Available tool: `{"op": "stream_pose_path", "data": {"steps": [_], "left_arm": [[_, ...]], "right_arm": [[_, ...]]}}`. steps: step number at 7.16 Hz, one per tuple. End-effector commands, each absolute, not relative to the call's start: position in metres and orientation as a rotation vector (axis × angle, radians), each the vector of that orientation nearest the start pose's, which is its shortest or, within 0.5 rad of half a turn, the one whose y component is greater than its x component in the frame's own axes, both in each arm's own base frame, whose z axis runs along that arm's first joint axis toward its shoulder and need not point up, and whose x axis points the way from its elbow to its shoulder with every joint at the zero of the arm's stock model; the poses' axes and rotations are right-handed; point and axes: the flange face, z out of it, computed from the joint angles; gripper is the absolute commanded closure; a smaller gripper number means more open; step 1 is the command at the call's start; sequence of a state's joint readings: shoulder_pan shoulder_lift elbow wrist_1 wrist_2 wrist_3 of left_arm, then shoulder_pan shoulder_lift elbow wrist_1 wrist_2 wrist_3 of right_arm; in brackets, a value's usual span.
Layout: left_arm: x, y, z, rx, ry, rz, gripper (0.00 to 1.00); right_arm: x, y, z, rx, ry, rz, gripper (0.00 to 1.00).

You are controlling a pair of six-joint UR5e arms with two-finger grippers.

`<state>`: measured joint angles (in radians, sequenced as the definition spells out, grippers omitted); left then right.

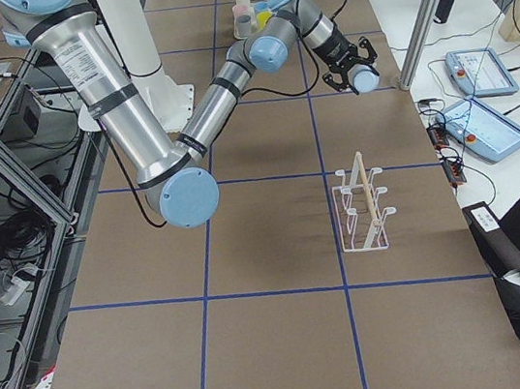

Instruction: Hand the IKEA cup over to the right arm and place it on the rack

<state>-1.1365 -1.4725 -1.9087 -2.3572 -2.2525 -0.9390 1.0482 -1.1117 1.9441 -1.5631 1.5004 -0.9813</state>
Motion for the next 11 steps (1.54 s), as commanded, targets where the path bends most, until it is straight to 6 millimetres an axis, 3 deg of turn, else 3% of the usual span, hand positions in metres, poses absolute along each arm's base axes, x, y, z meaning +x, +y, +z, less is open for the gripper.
{"op": "stream_pose_path", "data": {"steps": [1,3,7,9,11], "left_arm": [[0.127,-0.441,0.451,0.361,1.095,-0.1,0.0],[0.127,-0.441,0.451,0.361,1.095,-0.1,0.0],[0.127,-0.441,0.451,0.358,1.096,-0.105,0.0],[0.127,-0.441,0.45,0.358,1.097,-0.106,0.0],[0.127,-0.441,0.45,0.357,1.098,-0.106,0.0]], "right_arm": [[-0.15,-0.616,0.294,0.689,0.452,-1.581,0.52],[-0.136,-0.639,0.326,0.555,0.548,-1.757,0.47],[-0.138,-0.659,0.37,0.418,0.57,-1.796,0.53],[-0.168,-0.657,0.387,0.326,0.658,-1.837,0.51],[-0.182,-0.657,0.414,0.283,0.713,-1.839,0.51]]}}
